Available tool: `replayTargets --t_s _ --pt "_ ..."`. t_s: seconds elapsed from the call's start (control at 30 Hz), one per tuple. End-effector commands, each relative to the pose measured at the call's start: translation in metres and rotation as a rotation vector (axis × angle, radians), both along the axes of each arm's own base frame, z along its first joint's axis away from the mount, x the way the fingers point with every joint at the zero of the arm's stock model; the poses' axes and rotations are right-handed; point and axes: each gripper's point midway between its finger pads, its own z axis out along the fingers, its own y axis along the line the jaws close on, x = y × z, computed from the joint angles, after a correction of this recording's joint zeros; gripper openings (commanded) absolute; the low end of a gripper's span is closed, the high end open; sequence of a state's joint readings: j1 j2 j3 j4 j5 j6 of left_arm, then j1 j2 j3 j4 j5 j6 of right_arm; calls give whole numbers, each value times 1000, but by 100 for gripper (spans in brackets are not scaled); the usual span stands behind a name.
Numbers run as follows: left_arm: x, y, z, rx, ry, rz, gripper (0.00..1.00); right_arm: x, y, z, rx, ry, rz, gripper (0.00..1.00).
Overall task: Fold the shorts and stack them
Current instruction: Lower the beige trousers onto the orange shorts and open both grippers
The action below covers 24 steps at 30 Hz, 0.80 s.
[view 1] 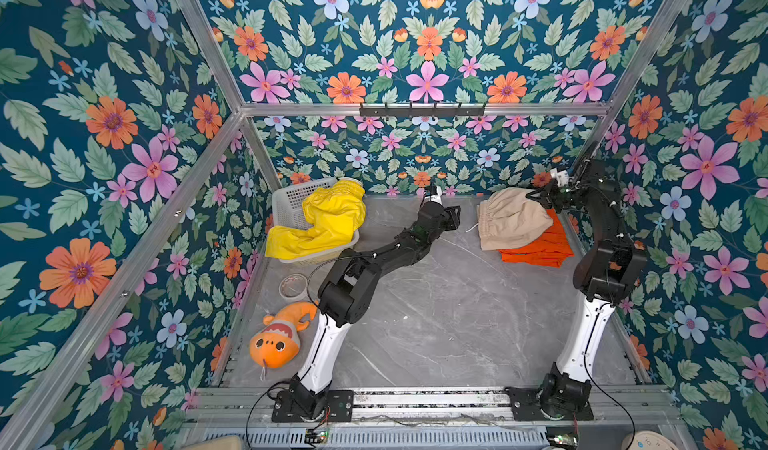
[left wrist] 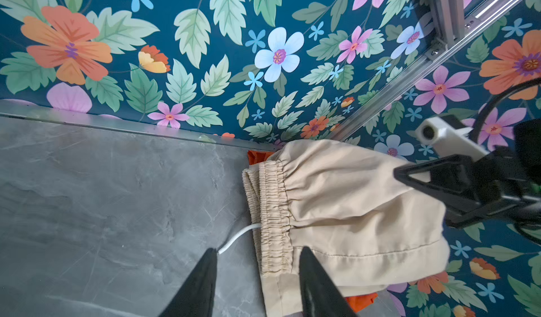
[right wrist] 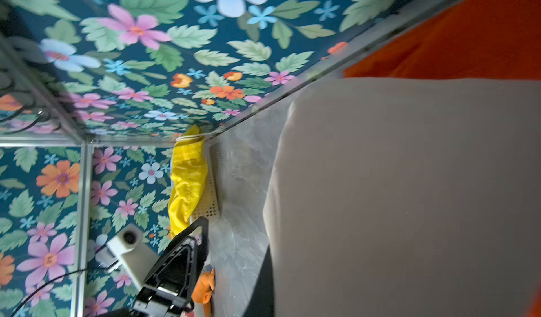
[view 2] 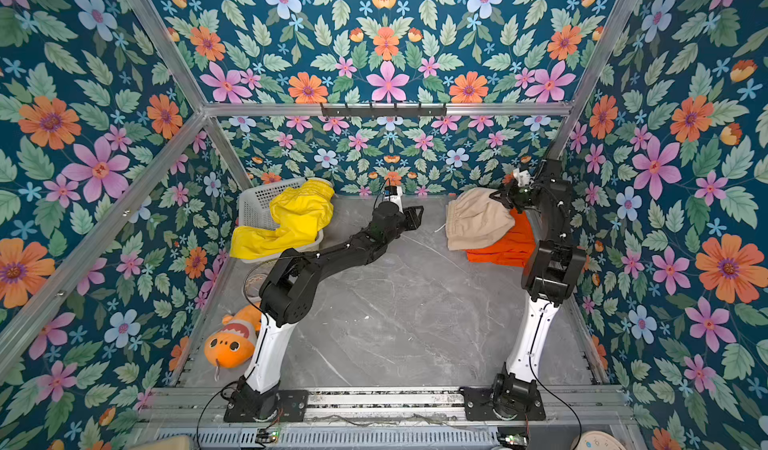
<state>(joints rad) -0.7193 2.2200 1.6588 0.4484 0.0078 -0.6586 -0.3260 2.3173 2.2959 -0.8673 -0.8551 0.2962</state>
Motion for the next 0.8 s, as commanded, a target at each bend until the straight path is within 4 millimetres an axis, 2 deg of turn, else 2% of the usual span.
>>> replayTargets --t_s 0.0,0.13,0.33,0.53,0.6,0.67,0.77 --pt "0 0 0 -4 5 -7 48 -3 -12 -9 3 8 8 0" --pt "0 -1 -5 3 16 -8 48 -3 -26 -19 -9 27 -12 0" --pt "-2 -1 -10 15 34 -15 47 2 -59 -42 5 77 -98 2" --pt "-5 1 -20 38 52 -18 47 6 -85 -82 -46 151 -172 6" --pt "-6 2 -24 47 63 -19 47 6 -100 -96 -97 187 -223 18" --pt "-8 4 -24 50 67 -19 47 6 -111 -101 -157 206 -264 29" --pt "-10 8 -23 65 69 -13 48 3 -121 -93 -224 209 -303 50"
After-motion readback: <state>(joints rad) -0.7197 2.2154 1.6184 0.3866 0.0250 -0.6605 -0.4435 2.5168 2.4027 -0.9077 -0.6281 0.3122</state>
